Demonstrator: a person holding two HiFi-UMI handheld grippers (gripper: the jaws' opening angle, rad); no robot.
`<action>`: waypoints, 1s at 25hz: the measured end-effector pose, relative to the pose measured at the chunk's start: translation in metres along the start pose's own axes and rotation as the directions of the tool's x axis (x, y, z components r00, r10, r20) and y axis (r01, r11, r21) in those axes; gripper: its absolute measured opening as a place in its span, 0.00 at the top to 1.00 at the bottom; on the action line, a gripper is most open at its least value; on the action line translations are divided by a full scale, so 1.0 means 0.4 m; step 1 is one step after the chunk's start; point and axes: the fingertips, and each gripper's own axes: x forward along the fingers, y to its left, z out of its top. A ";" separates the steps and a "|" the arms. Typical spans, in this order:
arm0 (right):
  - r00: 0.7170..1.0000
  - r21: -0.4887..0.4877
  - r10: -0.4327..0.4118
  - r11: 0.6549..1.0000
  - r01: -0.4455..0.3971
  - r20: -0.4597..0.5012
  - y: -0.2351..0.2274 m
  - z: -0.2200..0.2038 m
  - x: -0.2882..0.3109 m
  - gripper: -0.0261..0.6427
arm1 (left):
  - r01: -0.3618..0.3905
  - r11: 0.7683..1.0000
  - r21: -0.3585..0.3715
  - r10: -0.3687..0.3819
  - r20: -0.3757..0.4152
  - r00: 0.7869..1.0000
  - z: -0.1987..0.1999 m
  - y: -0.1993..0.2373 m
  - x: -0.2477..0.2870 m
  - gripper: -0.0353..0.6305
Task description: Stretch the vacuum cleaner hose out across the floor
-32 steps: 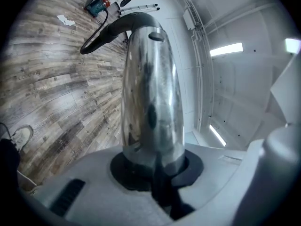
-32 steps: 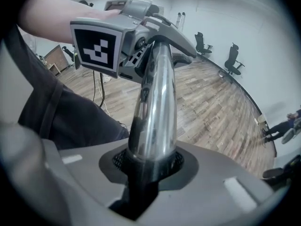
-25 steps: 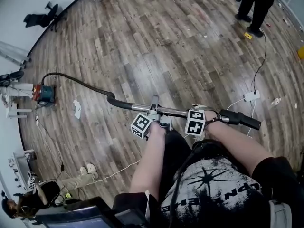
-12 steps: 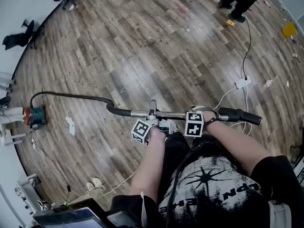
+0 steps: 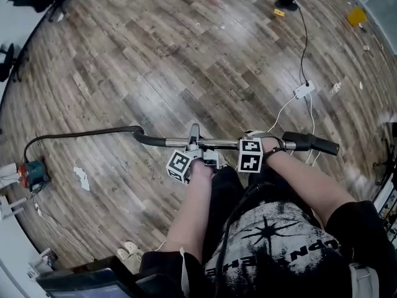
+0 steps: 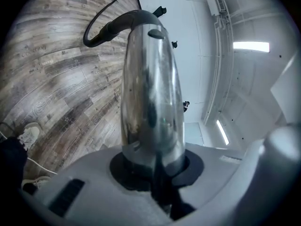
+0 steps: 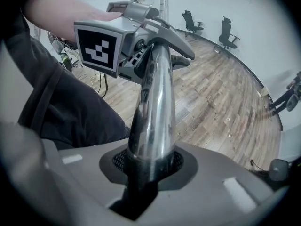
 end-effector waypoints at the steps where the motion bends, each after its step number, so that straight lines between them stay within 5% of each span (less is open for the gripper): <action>1: 1.000 0.000 0.003 1.000 -0.003 -0.004 0.000 -0.009 0.002 0.81 | -0.004 1.000 -0.005 0.004 -0.001 1.000 -0.008 0.006 0.003 0.87; 5: 1.000 -0.020 0.001 1.000 -0.001 -0.003 -0.022 -0.055 0.002 0.81 | -0.001 1.000 -0.006 0.001 -0.017 1.000 -0.051 0.011 0.028 0.85; 12: 1.000 -0.059 0.000 0.998 0.002 0.024 -0.086 -0.150 0.045 0.81 | 0.024 0.992 0.121 -0.006 -0.145 0.989 -0.144 0.028 0.079 0.76; 18: 0.999 -0.081 0.015 0.997 -0.013 0.032 -0.138 -0.269 0.130 0.81 | -0.031 0.996 0.090 0.045 -0.157 0.987 -0.261 0.107 0.074 0.66; 20: 0.999 -0.080 0.016 0.997 -0.014 0.032 -0.159 -0.302 0.181 0.81 | -0.055 0.991 0.121 0.076 -0.176 0.981 -0.287 0.150 0.064 0.70; 22: 1.000 -0.065 0.019 0.998 -0.018 0.021 -0.179 -0.348 0.240 0.81 | -0.067 0.978 0.197 0.109 -0.212 0.971 -0.313 0.196 0.053 0.85; 25: 0.999 -0.044 0.034 0.998 -0.034 -0.005 -0.191 -0.425 0.347 0.81 | 0.019 0.935 0.355 0.095 -0.300 0.949 -0.354 0.235 0.060 0.94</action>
